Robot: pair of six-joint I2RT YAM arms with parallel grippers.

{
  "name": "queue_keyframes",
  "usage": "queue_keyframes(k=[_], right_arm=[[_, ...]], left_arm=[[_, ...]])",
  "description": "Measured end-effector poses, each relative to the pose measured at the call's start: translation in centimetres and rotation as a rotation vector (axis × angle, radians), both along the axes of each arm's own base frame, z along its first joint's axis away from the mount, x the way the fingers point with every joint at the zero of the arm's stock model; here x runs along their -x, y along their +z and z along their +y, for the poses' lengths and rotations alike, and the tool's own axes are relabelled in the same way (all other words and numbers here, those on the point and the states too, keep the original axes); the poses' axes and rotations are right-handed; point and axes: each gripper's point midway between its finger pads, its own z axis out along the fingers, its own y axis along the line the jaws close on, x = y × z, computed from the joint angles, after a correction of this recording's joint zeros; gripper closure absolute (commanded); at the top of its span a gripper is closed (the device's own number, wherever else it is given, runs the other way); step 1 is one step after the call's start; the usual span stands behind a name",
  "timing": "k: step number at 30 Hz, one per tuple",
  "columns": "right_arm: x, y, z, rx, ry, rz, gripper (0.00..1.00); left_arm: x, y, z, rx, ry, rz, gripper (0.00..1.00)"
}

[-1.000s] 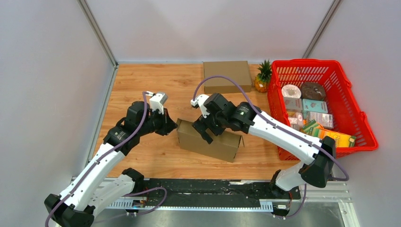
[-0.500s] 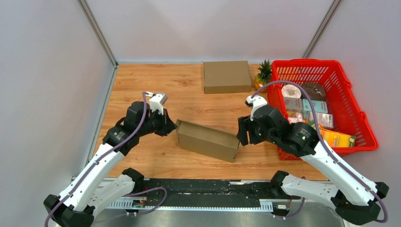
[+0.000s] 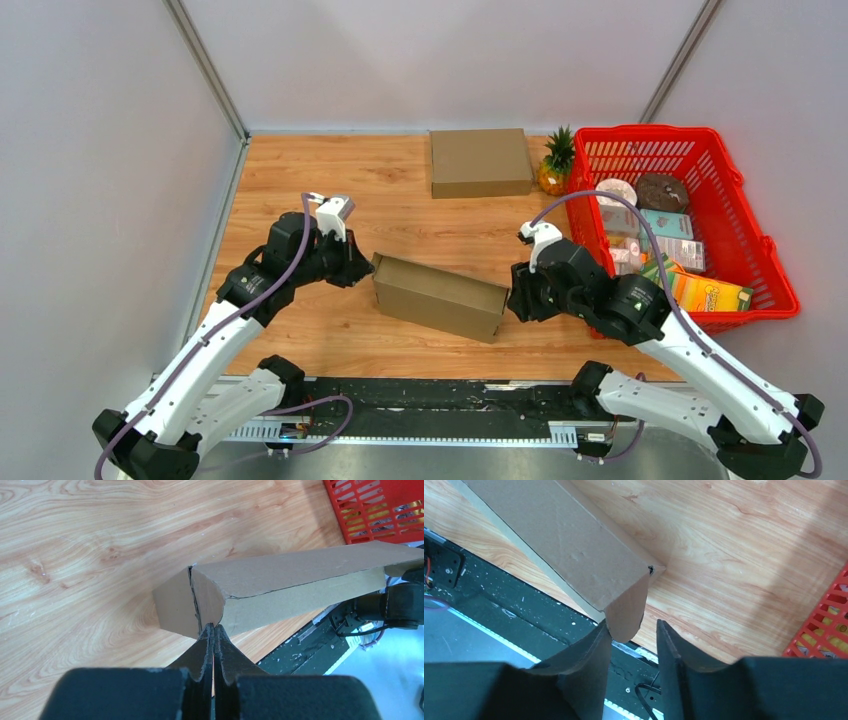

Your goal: Fold the paper box

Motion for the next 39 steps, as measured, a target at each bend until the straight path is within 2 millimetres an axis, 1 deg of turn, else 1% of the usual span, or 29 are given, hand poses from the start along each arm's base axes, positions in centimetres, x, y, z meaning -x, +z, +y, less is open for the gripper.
queue_keyframes(k=[3, 5, 6, 9, 10, 12, 16, 19, 31, 39], right_arm=[[0.2, -0.1, -0.1, -0.008, 0.003, -0.002, 0.74], [0.3, -0.2, 0.0, -0.013, 0.007, 0.002, 0.81], [0.3, -0.2, 0.1, -0.015, 0.009, 0.002, 0.87], [0.3, -0.1, 0.5, -0.022, 0.006, 0.006, 0.94], [0.2, -0.1, 0.5, -0.025, 0.002, 0.01, 0.95], [0.3, 0.3, 0.8, -0.041, -0.007, 0.022, 1.0], [0.1, 1.7, 1.7, -0.088, -0.04, 0.046, 1.0], [0.1, 2.5, 1.9, -0.107, -0.076, 0.072, 1.0], [0.6, 2.6, 2.4, -0.203, -0.242, 0.19, 1.0], [0.6, 3.0, 2.4, -0.24, -0.276, 0.208, 1.0]], left_arm=[[0.0, 0.0, 0.0, 0.003, 0.002, 0.003, 1.0], [0.1, 0.0, 0.0, 0.004, 0.003, 0.005, 1.0], [0.1, 0.0, 0.0, 0.005, 0.004, 0.006, 1.0], [0.2, 0.1, 0.0, 0.009, 0.003, 0.01, 1.0], [0.3, 0.1, -0.1, 0.009, 0.002, 0.01, 1.0], [0.4, 0.1, -0.2, 0.009, -0.003, 0.011, 1.0], [0.4, 0.0, -0.3, 0.007, -0.003, 0.011, 1.0], [0.5, 0.0, -0.3, 0.005, -0.001, 0.01, 1.0], [0.7, -0.1, -0.6, 0.002, 0.0, 0.002, 1.0], [0.8, -0.1, -0.5, 0.005, 0.002, -0.006, 1.0]])
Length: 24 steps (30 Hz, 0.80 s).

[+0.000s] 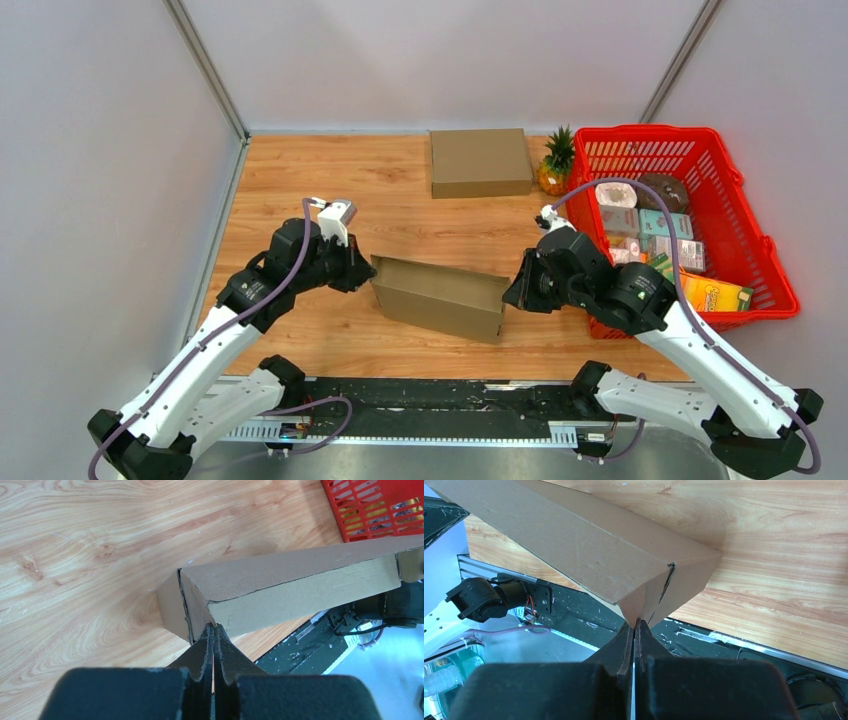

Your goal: Fold the paper box

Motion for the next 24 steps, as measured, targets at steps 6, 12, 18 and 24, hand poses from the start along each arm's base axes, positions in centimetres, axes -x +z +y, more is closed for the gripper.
queue_keyframes(k=[6, 12, 18, 24], right_arm=[[0.0, 0.2, 0.0, -0.023, -0.019, 0.01, 1.0], [0.0, 0.4, -0.1, -0.029, -0.024, 0.009, 1.0], [0.1, -1.1, -1.3, 0.088, 0.027, 0.004, 1.0], [0.0, -2.2, -1.9, 0.182, 0.098, -0.004, 1.0]], left_arm=[[0.1, 0.0, 0.0, 0.001, -0.002, -0.001, 1.0], [0.2, 0.0, -0.1, 0.003, -0.006, 0.0, 1.0], [0.3, 0.0, -0.2, 0.007, -0.013, 0.001, 1.0], [0.5, -0.1, -0.4, 0.015, -0.023, 0.006, 1.0]])
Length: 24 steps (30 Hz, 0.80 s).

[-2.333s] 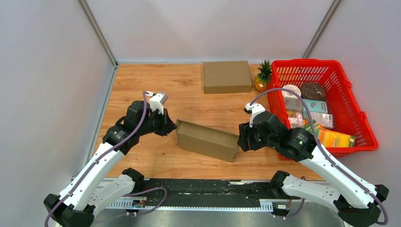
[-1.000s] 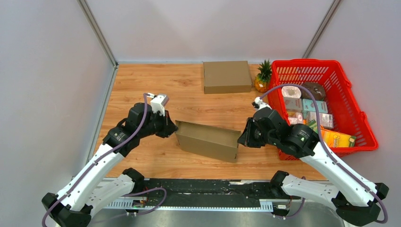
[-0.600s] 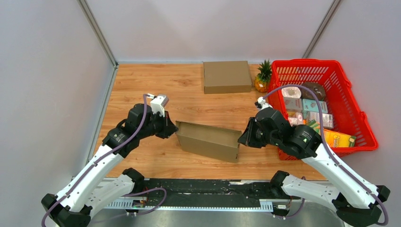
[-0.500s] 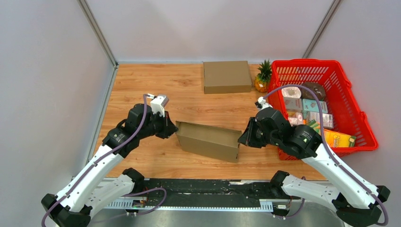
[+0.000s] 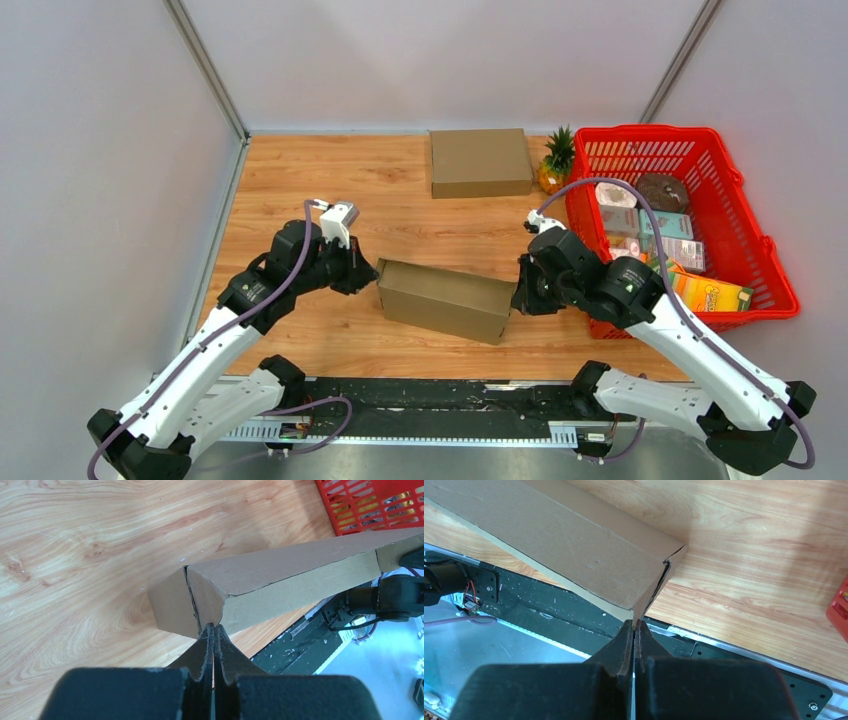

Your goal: Fold the paper box

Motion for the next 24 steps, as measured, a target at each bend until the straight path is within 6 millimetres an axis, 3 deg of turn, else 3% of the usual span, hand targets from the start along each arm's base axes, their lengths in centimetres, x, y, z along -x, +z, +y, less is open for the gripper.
queue_keyframes(k=[7, 13, 15, 16, 19, 20, 22, 23, 24], right_arm=[[-0.2, -0.9, 1.2, -0.044, 0.037, -0.048, 1.0], [-0.9, -2.1, 1.1, -0.073, 0.025, -0.142, 0.97], [-0.8, -2.1, 0.9, -0.088, 0.026, -0.159, 0.78], [-0.8, -2.1, 0.8, -0.092, 0.026, -0.166, 0.64], [-0.7, -1.8, 0.5, -0.09, 0.025, -0.17, 0.39], [-0.4, -1.7, 0.3, -0.087, 0.031, -0.162, 0.36], [0.1, -0.7, 0.1, -0.092, 0.032, -0.151, 0.29], [0.3, 0.2, 0.0, -0.104, 0.034, -0.149, 0.18], [0.5, 1.5, -0.1, -0.123, 0.028, -0.153, 0.15]], left_arm=[[0.0, -0.1, 0.0, 0.006, 0.007, 0.005, 1.0], [0.1, -0.2, 0.0, 0.018, 0.01, 0.001, 0.96], [0.2, -0.1, 0.0, 0.02, 0.011, 0.0, 0.87], [0.3, -0.1, 0.1, 0.021, 0.011, -0.001, 0.76], [0.7, -0.1, 0.2, 0.02, 0.006, 0.007, 0.59], [0.9, 0.0, 0.3, 0.02, 0.003, 0.012, 0.49], [1.5, 0.4, 0.7, 0.012, -0.001, 0.017, 0.37], [1.7, 1.0, 0.9, 0.012, 0.0, 0.012, 0.35], [2.0, 1.8, 1.2, 0.013, 0.002, 0.002, 0.32]])
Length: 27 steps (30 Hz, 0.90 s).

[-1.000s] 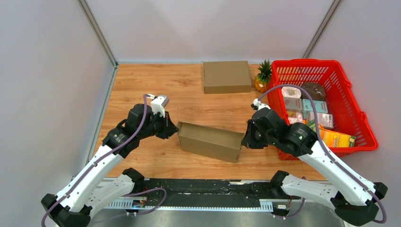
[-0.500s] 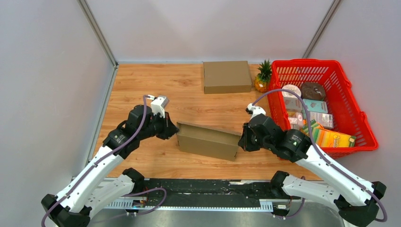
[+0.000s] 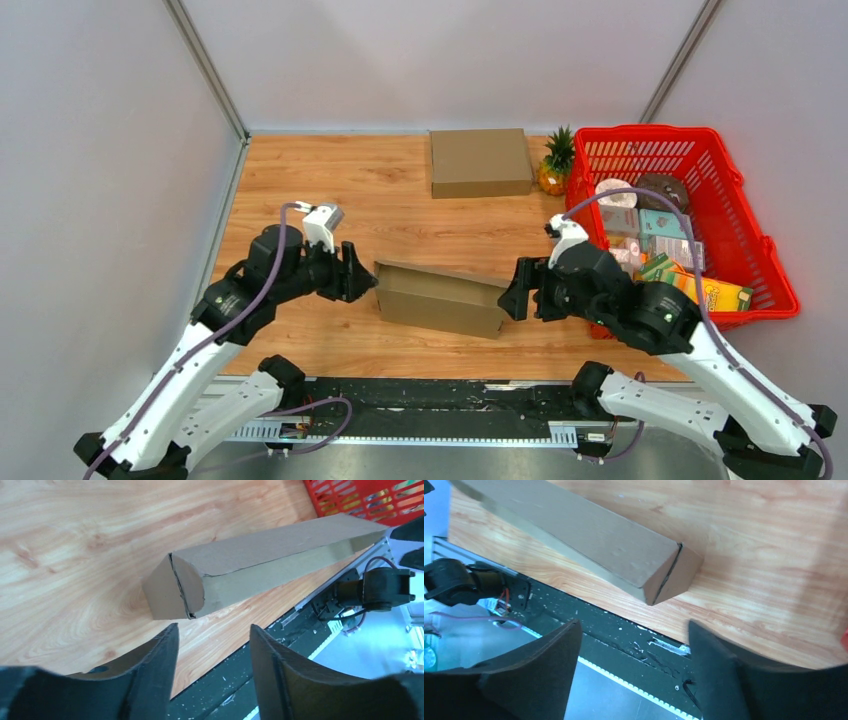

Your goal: Fold the paper box

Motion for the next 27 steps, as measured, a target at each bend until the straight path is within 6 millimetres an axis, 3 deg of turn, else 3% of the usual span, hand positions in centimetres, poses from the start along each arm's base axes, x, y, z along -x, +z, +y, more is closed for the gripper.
queue_keyframes(k=[1, 4, 6, 8, 10, 13, 16, 18, 22, 27], right_arm=[[0.1, 0.9, -0.1, -0.019, -0.013, -0.001, 0.14], [-0.5, 3.8, -0.4, -0.09, -0.074, -0.025, 0.25], [-1.2, 4.4, -0.6, -0.119, -0.129, -0.023, 0.31], [-2.0, 4.1, -0.5, -0.124, -0.18, 0.001, 0.32], [-3.0, 3.4, -0.3, -0.112, -0.225, 0.032, 0.34], [-4.2, 1.9, -0.2, -0.096, -0.276, 0.077, 0.38], [-4.2, 0.8, -0.3, -0.103, -0.304, 0.107, 0.47], [-4.0, 0.8, -0.1, -0.129, -0.307, 0.113, 0.51], [-3.7, 0.7, 0.6, -0.176, -0.293, 0.131, 0.58], [-3.5, -0.4, 1.2, -0.187, -0.28, 0.164, 0.63]], left_arm=[[0.2, 1.0, 0.3, 0.002, 0.006, -0.02, 0.3], [0.1, 4.5, 1.0, 0.02, 0.032, -0.088, 0.29], [-0.3, 6.5, 1.0, 0.036, 0.045, -0.124, 0.29], [-1.3, 7.3, 0.5, 0.027, 0.05, -0.114, 0.29], [-2.9, 6.6, -0.6, -0.004, 0.051, -0.067, 0.3], [-4.7, 3.0, -1.5, -0.081, 0.064, 0.036, 0.32], [-4.6, 0.3, -0.9, -0.142, 0.081, 0.1, 0.32], [-4.4, 0.2, -0.8, -0.139, 0.082, 0.106, 0.35], [-4.2, 0.4, -1.2, -0.113, 0.073, 0.102, 0.53], [-3.9, -0.4, -1.2, -0.104, 0.073, 0.116, 0.63]])
